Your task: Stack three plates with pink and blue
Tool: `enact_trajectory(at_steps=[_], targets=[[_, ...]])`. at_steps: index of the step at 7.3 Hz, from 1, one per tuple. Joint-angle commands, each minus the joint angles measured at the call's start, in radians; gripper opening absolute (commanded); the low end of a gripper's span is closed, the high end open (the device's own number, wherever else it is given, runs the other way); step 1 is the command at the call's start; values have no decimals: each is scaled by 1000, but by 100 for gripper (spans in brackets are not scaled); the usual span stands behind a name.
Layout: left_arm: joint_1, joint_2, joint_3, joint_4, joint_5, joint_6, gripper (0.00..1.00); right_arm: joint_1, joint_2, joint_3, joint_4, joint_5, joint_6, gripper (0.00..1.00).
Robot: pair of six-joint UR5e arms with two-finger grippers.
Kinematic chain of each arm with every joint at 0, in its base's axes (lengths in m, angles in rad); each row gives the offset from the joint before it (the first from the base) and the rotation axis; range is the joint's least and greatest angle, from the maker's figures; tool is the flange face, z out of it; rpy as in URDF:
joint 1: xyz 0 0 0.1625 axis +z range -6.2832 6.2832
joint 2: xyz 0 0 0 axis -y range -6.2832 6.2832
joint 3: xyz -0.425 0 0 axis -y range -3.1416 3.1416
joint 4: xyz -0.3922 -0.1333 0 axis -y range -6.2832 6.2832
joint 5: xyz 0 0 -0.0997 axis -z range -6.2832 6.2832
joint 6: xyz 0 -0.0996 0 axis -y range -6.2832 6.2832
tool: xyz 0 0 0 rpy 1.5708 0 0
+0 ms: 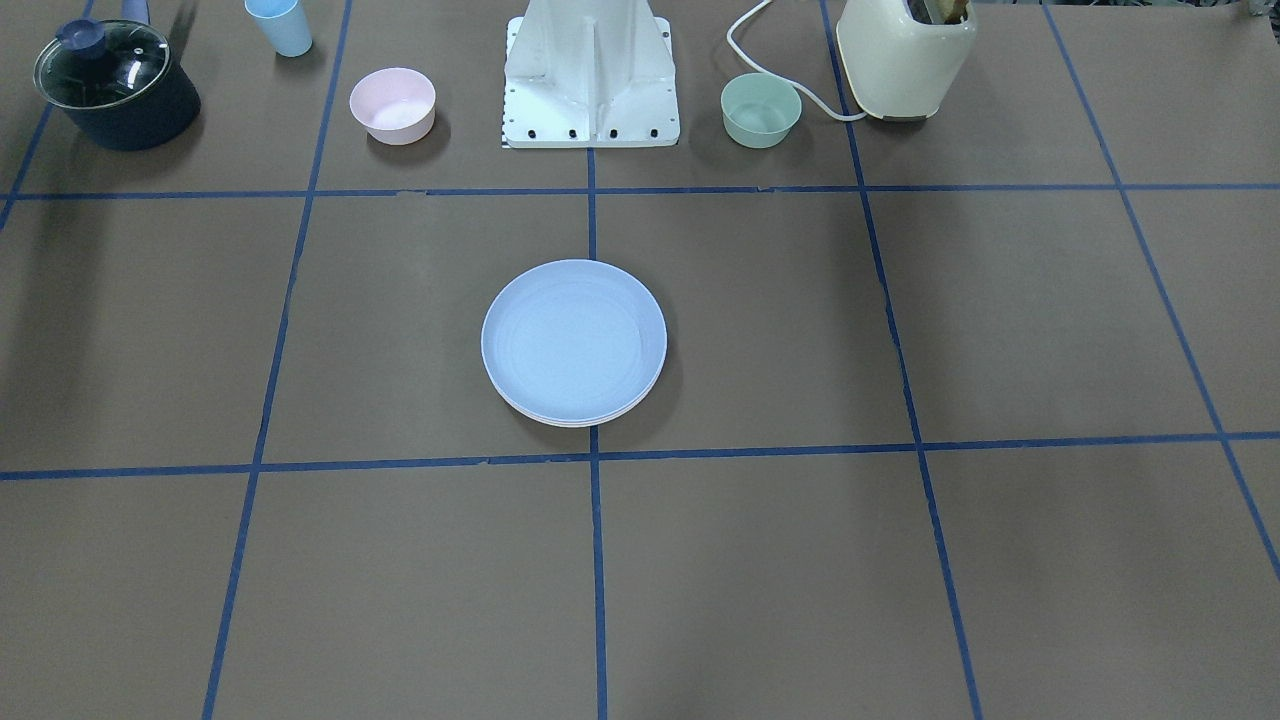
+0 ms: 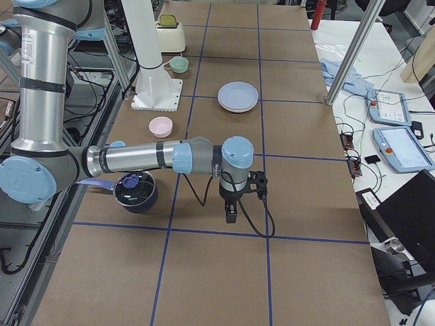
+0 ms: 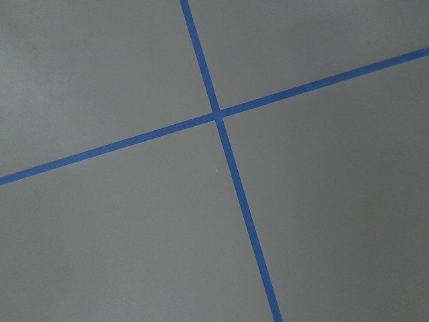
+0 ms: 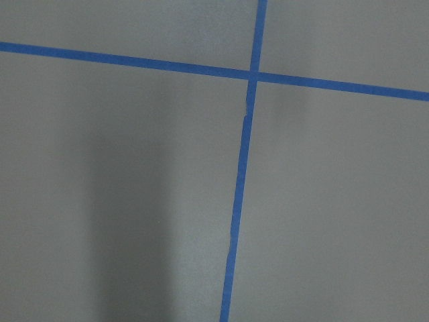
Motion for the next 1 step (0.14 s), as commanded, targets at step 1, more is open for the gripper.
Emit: enact_trajectory(at_steps=[1], targets=[[2, 0, 0, -1, 0, -2, 100, 0, 0, 0, 0, 0, 0, 100]])
